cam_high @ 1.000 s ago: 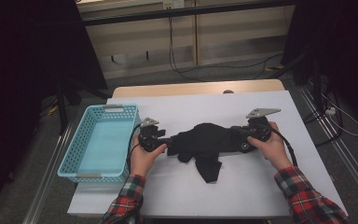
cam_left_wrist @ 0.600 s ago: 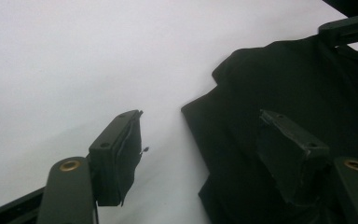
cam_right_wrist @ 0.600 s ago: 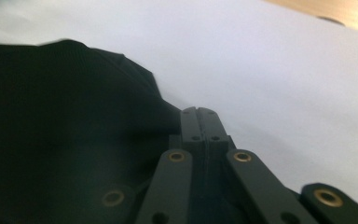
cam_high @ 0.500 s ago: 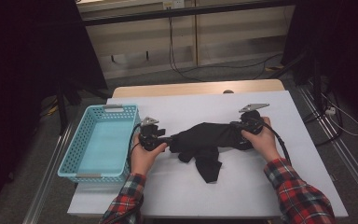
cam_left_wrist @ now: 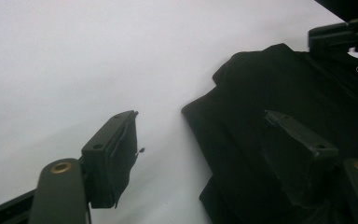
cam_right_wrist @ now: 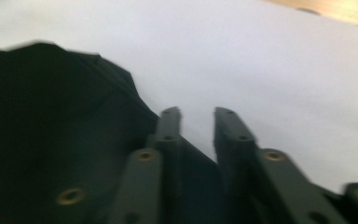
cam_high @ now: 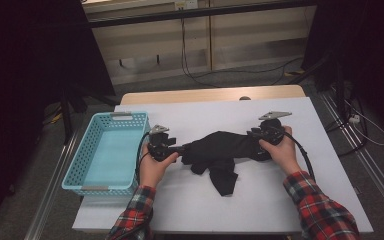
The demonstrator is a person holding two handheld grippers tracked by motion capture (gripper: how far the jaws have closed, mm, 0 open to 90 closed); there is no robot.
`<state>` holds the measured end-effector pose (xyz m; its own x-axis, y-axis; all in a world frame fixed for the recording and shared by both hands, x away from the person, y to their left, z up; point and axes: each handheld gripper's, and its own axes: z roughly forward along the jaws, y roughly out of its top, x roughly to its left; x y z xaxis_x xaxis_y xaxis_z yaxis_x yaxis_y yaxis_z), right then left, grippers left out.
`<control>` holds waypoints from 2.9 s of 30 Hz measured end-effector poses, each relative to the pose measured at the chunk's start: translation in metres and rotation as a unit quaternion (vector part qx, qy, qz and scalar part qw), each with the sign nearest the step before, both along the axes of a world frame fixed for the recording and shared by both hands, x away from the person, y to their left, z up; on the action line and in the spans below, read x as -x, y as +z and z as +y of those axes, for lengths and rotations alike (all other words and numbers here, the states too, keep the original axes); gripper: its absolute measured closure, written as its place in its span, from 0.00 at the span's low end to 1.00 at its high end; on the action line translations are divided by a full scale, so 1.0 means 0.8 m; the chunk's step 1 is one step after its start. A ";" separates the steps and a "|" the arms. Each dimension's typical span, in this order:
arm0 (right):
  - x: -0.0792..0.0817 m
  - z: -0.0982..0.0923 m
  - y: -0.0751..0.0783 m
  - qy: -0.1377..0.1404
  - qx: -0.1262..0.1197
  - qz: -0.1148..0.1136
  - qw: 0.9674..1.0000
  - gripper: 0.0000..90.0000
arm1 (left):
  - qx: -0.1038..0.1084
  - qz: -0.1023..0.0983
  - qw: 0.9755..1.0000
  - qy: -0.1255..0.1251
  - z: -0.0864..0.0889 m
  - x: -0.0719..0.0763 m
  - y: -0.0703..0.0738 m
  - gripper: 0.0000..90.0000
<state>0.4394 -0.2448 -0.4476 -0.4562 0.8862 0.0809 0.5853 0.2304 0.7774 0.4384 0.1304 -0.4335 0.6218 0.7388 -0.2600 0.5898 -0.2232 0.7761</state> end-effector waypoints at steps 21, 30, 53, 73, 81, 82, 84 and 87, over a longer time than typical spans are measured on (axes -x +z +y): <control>0.075 -0.082 0.020 -0.089 -0.030 0.005 0.996 0.48 | -0.007 -0.014 1.000 -0.012 -0.009 0.015 0.013 0.25; 0.081 -0.079 0.002 -0.074 -0.036 0.040 0.996 0.52 | -0.010 -0.016 1.000 -0.013 -0.007 0.020 0.015 0.24; 0.080 -0.072 -0.003 -0.057 -0.044 0.035 0.997 0.94 | -0.005 0.013 0.999 -0.029 0.001 0.037 0.007 0.27; 0.089 -0.070 0.008 -0.046 -0.048 0.017 0.998 0.94 | 0.014 0.051 0.997 -0.054 -0.013 0.023 -0.002 0.93; 0.094 -0.072 0.022 -0.042 -0.070 -0.008 0.997 0.95 | 0.041 -0.010 0.999 -0.027 0.007 0.024 0.029 0.94; 0.095 -0.070 0.025 -0.039 -0.072 -0.013 0.997 0.95 | 0.042 -0.017 0.999 -0.025 0.008 0.024 0.034 0.94; 0.096 -0.067 0.032 -0.034 -0.072 -0.023 0.997 0.95 | 0.042 -0.030 0.998 -0.022 0.010 0.024 0.040 0.94; 0.098 -0.063 0.039 -0.029 -0.072 -0.038 0.996 0.95 | 0.044 -0.031 0.998 -0.017 0.011 0.023 0.040 0.94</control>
<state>0.3614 -0.2950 -0.4168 -0.4142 0.8929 0.1763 0.5334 0.0811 0.8420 0.4202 0.1389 -0.4013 0.6629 0.6933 -0.2825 0.5331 -0.1721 0.8284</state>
